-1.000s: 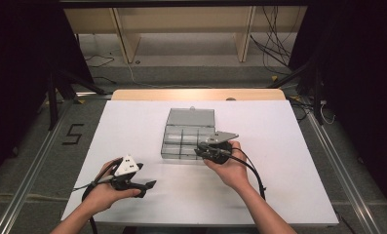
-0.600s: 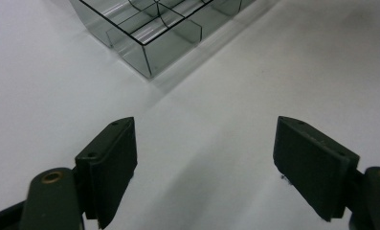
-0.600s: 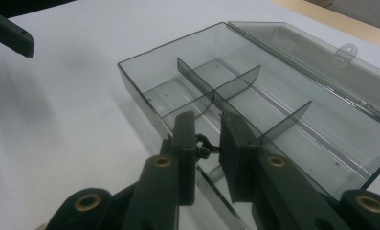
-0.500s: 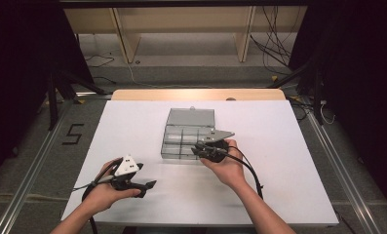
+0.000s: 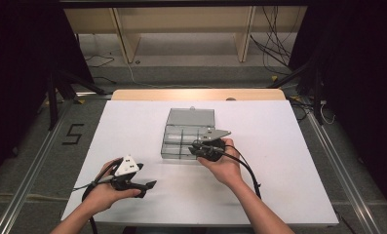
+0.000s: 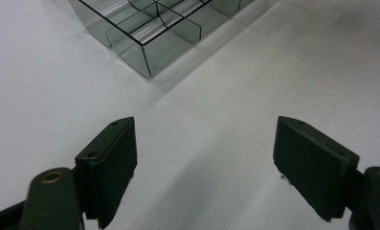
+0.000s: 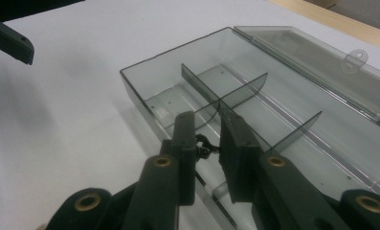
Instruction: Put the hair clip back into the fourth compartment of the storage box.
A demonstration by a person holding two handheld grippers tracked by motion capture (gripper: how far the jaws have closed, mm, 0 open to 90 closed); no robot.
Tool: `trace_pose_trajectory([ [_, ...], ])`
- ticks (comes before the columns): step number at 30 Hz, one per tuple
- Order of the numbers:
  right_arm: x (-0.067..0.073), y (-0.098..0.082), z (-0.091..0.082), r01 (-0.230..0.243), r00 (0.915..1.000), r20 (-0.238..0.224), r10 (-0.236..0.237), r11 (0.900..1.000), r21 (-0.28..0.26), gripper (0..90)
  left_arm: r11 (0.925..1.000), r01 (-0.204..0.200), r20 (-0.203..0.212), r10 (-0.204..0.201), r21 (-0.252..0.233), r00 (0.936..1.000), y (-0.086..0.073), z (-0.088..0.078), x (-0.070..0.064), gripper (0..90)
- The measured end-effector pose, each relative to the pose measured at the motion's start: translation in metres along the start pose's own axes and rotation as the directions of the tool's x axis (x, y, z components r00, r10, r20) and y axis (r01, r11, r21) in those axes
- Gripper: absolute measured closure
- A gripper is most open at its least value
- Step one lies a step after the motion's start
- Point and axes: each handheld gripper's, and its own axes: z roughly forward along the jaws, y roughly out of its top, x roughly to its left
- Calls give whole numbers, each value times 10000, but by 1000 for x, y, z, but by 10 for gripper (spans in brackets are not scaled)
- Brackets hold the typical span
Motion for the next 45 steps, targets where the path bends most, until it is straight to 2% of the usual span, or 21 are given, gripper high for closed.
trace_pose_trajectory([
  [45,8,17,27,172,9996,-212,-170,9998,115,776,10000,-16,51,16,5,10000,0,0,0,227],
])
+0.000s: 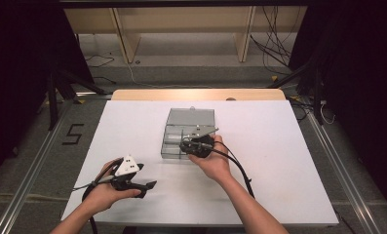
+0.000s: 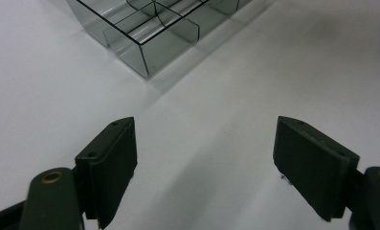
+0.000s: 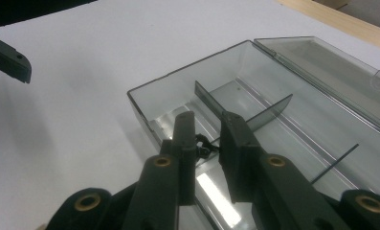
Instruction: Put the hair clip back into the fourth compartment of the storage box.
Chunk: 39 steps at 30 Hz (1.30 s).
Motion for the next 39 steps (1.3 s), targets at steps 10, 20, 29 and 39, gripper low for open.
trace_pose_trajectory([
  [10,2,5,6,28,10000,-21,-28,10000,21,776,10000,-5,6,5,-1,10000,0,0,0,227],
  [20,4,9,12,42,10000,-41,-42,9999,95,776,10000,-16,9,16,-4,10000,0,0,0,227],
  [29,4,11,17,65,10000,-32,-65,9998,173,776,10000,-14,13,14,-2,10000,0,0,0,227],
  [39,6,14,22,103,9999,-35,-102,9997,231,776,10000,-11,10,11,-2,10000,0,0,0,227],
])
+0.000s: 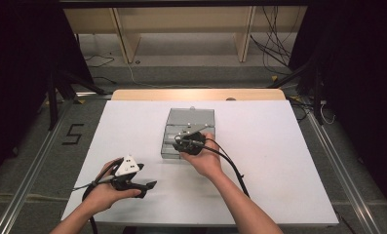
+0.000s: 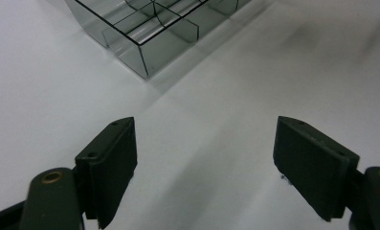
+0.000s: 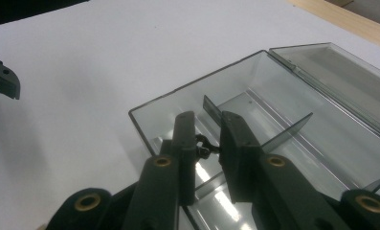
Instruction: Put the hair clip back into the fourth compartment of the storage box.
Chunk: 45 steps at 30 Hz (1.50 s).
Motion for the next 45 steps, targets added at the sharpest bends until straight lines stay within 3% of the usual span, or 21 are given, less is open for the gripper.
trace_pose_trajectory([
  [45,5,8,25,-32,9999,-131,38,9988,486,775,10000,2,25,-2,9,10000,0,1,0,227],
])
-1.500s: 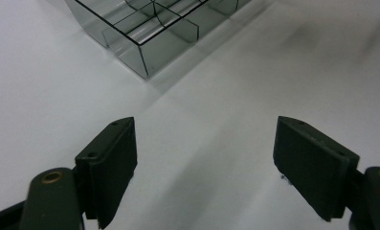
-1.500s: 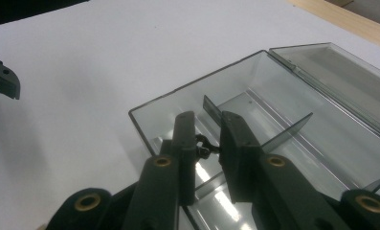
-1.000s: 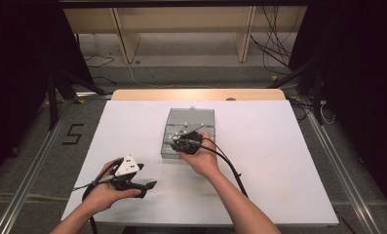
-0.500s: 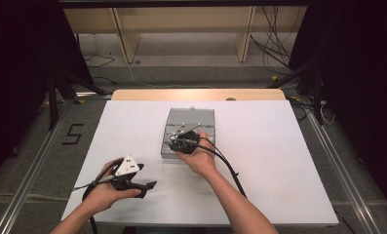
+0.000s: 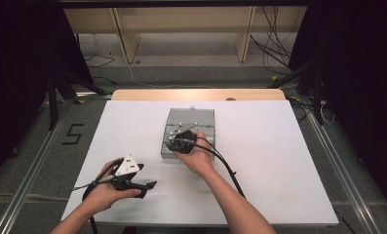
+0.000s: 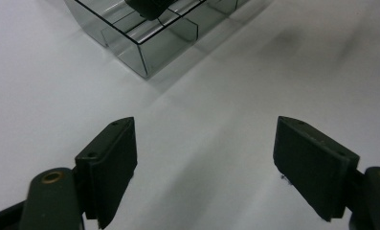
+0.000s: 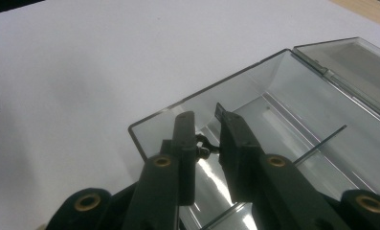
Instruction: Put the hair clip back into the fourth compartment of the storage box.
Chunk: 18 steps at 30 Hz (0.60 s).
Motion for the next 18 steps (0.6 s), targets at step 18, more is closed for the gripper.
trace_pose_trajectory([
  [18,-1,-2,11,-142,9999,34,141,9988,462,773,10000,-20,15,20,9,10000,0,0,0,227],
])
